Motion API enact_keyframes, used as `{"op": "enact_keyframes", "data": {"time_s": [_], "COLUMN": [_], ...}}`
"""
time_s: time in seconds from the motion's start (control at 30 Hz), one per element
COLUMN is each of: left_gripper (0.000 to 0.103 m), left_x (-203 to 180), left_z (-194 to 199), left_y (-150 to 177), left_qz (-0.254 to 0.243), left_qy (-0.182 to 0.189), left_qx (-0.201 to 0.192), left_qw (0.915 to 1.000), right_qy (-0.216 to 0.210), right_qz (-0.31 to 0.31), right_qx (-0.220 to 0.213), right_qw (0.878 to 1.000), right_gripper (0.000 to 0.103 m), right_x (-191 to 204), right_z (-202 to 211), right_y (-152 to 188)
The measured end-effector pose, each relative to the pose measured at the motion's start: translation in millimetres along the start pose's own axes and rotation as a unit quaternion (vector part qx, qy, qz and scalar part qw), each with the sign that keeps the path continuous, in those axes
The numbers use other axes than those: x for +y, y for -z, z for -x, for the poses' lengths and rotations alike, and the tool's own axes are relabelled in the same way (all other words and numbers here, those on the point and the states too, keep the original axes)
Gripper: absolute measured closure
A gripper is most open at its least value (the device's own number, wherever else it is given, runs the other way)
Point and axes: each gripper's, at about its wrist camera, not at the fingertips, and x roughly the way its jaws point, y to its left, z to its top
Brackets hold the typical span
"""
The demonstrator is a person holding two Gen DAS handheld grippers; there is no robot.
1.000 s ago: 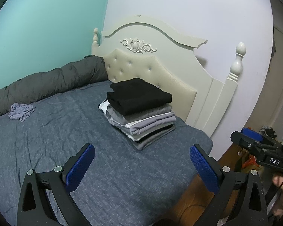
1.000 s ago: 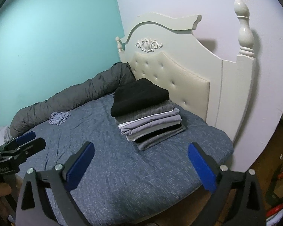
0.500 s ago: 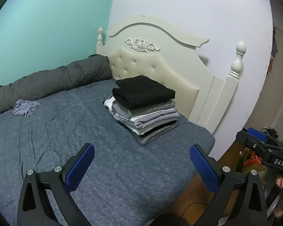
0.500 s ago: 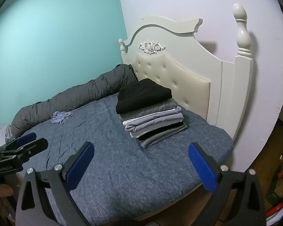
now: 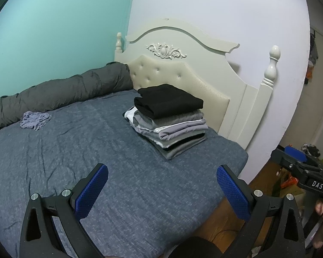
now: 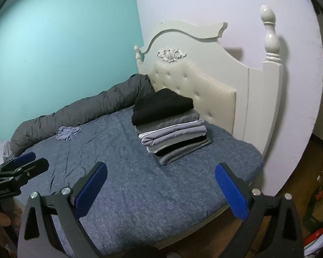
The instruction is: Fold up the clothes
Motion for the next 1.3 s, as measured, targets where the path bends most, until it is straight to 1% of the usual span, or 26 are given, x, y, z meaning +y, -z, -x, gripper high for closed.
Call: {"op": "enact_keyframes", "data": {"time_s": [0.2, 0.6, 0.73, 0.87, 1.1, 1.3], "left_gripper": [0.000, 0.000, 0.000, 0.000, 0.000, 0.000], "left_x": [1.2, 1.3, 2.0, -0.5, -2.3, -1.0], "left_z": [6.3, 15.7, 16.8, 17.7, 15.7, 17.1], "left_y": [7.6, 19.1, 21.7, 24.3, 28.3, 28.8], "left_qz": [-0.002, -0.001, 0.003, -0.003, -0.003, 0.000], "left_qy": [-0.012, -0.002, -0.002, -0.006, -0.001, 0.003], "left_qx": [-0.009, -0.014, -0.013, -0.016, -0.009, -0.012], "left_qw": [0.9999, 0.9999, 0.9999, 0.9999, 0.9999, 0.9999], "right_qy": [0.000, 0.004, 0.003, 0.002, 0.002, 0.001], "right_qz": [0.001, 0.015, 0.016, 0.014, 0.014, 0.014], "right_qx": [-0.004, -0.015, -0.014, -0.011, -0.009, -0.007], "right_qw": [1.000, 1.000, 1.000, 1.000, 1.000, 1.000], "right_gripper": [0.002, 0.002, 0.002, 0.002, 0.002, 0.002], "right_x": [1.5, 13.4, 15.5, 15.8, 17.2, 17.9], "right_z": [3.3, 13.6, 14.0, 13.0, 13.2, 12.6], "right_y": [7.4, 19.3, 21.8, 22.4, 23.5, 24.8]}}
